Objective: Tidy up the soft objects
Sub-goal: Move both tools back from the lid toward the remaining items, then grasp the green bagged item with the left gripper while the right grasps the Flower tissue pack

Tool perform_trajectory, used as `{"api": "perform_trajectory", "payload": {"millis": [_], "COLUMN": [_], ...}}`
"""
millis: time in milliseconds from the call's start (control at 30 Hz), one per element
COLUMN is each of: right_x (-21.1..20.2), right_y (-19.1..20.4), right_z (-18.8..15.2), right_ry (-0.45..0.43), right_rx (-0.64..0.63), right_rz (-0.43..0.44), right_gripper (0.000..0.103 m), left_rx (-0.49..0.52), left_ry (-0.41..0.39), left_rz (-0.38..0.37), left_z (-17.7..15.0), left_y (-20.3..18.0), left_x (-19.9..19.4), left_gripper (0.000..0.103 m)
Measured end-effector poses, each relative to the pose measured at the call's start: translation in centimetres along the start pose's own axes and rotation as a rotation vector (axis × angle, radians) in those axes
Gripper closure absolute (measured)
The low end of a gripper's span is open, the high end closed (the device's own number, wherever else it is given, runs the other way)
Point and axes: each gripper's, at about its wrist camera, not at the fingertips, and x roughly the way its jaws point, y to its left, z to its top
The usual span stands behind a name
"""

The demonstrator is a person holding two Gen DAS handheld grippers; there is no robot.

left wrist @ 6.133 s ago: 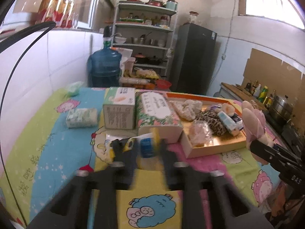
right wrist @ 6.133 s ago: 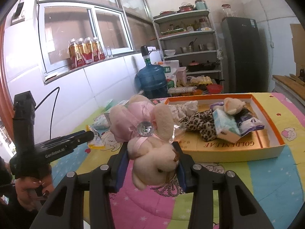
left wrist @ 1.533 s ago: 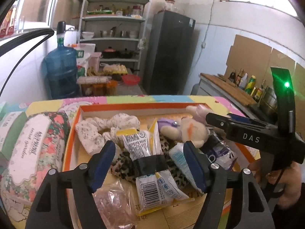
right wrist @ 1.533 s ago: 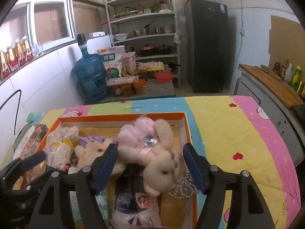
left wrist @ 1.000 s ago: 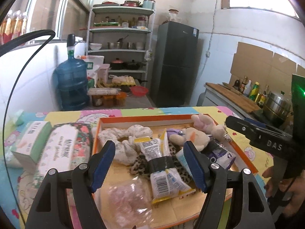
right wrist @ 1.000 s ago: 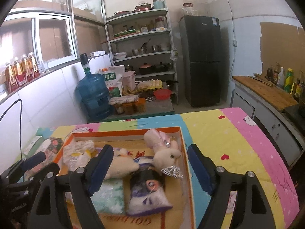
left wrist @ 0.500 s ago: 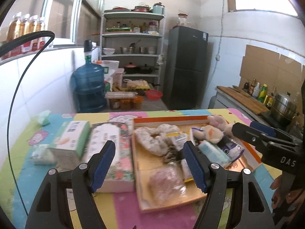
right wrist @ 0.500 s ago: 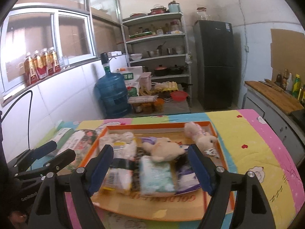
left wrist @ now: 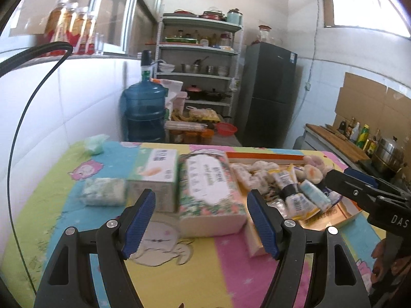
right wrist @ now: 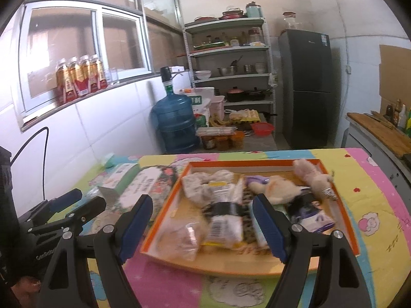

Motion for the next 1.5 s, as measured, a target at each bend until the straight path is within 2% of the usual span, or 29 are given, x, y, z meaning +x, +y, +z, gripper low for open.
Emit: {"api": "perform_trajectory", "payload": {"millis": [133, 400, 500, 567, 633, 867, 967, 1067, 1233, 1500], "right_x": [0.2, 0.9, 1.2, 1.4, 2.0, 5.3, 7.7, 10.6, 16.7, 24.7], "right_y": [1.7, 5.6, 7.5, 8.6, 9.7, 14.9, 17.8, 21.0, 26.0, 30.5], "right_z": [-0.3, -0.6, -0.6, -0.6, -0.3, 2.7, 4.5, 5.6, 5.9, 2.7], "right_ry": [0.003, 0.026, 0.029, 0.035, 0.049, 0.112, 0.191, 0.289, 0.469, 0.666], "right_rx": [-0.015, -0.073, -0.113, -0.151, -0.197, -0.417, -0.527, -0.674, -0.88, -1.133], "right_rz": [0.022, 0.135, 0.192, 0.259, 0.337, 0.521, 0.649, 0.698, 0.676, 0.527], "right_gripper": [0.023, 0.023, 0.023, 0.023, 0.023, 0.023, 0.023, 0.023, 0.023, 0.023], "left_rx": [-0.019, -0.054, -0.054, -0.056, -0.055, -0.049, -0.041, -0.044, -0.047, -0.066], "left_ry": [0.0, 0.012, 0.013, 0.012, 0.013, 0.026, 0.028, 0.027, 0.038, 0.072], "left_rz": [0.017, 0.044, 0.024, 0.021, 0.018, 0.017, 0.008, -0.001, 0.001, 0.028], "left_z": [-0.7, -2.0, -2.4, -2.8, -3.2, -4.6, -5.0, -5.3, -5.8, -6.0], "left_y": [2.6, 7.0, 8.2, 8.8, 9.6, 11.8, 12.6, 13.2, 13.7, 15.7], "left_x": [-0.8, -1.9, -2.4, -3.0, -3.6, -4.5, -4.7, -4.8, -4.3, -2.8], "left_gripper": [0.028, 0.028, 0.028, 0.028, 0.028, 0.028, 0.028, 0.028, 0.028, 0.028]}}
